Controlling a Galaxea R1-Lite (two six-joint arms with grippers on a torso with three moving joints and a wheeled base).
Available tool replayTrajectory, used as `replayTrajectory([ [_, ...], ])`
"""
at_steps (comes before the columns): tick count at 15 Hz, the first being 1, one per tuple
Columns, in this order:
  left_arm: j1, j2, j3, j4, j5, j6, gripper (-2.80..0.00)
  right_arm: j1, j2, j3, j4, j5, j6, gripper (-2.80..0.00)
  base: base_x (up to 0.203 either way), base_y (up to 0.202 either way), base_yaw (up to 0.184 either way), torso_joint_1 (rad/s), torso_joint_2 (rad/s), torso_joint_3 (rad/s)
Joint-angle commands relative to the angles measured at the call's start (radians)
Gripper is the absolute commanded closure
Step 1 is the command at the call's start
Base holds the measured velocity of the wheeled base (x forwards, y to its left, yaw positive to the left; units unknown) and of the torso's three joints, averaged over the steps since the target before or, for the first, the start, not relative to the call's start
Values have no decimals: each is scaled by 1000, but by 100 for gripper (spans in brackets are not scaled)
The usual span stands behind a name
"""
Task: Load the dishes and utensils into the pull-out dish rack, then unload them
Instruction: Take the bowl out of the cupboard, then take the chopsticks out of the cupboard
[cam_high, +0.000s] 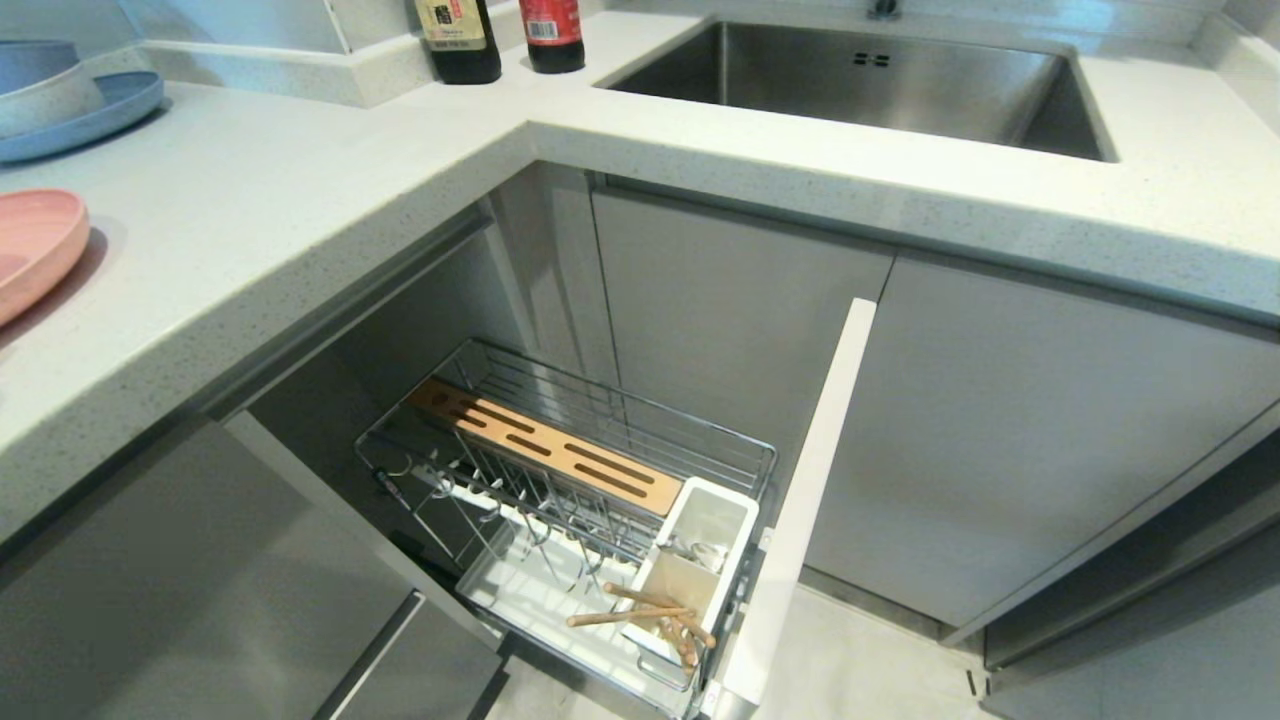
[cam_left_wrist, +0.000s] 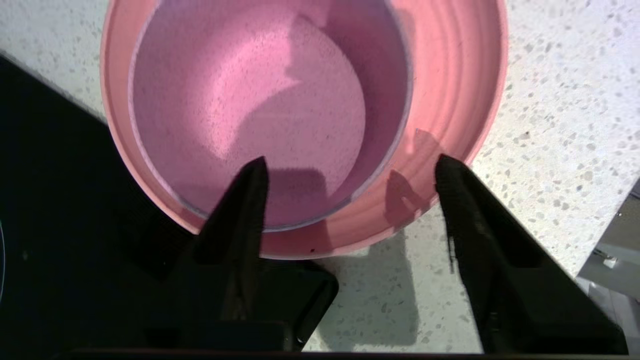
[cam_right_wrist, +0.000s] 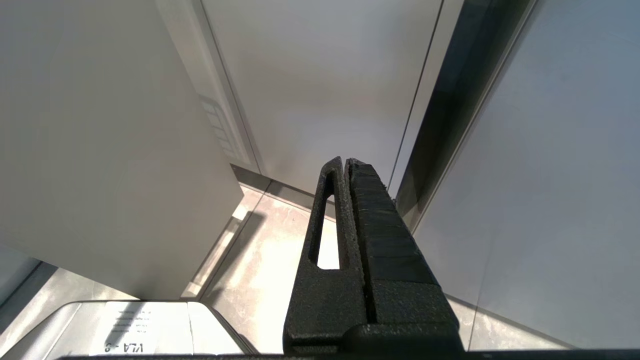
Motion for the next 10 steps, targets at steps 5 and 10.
replayTrajectory([
  [5,-13,-99,0,-217,-86,-346,-280,0,0,2,-1,0,0,0,0,0,0,0,0,0],
  [10,-94,-269,60,-778,-60,-1167,0,0,0,2,0,1,0,0,0,0,0,0,0,0],
])
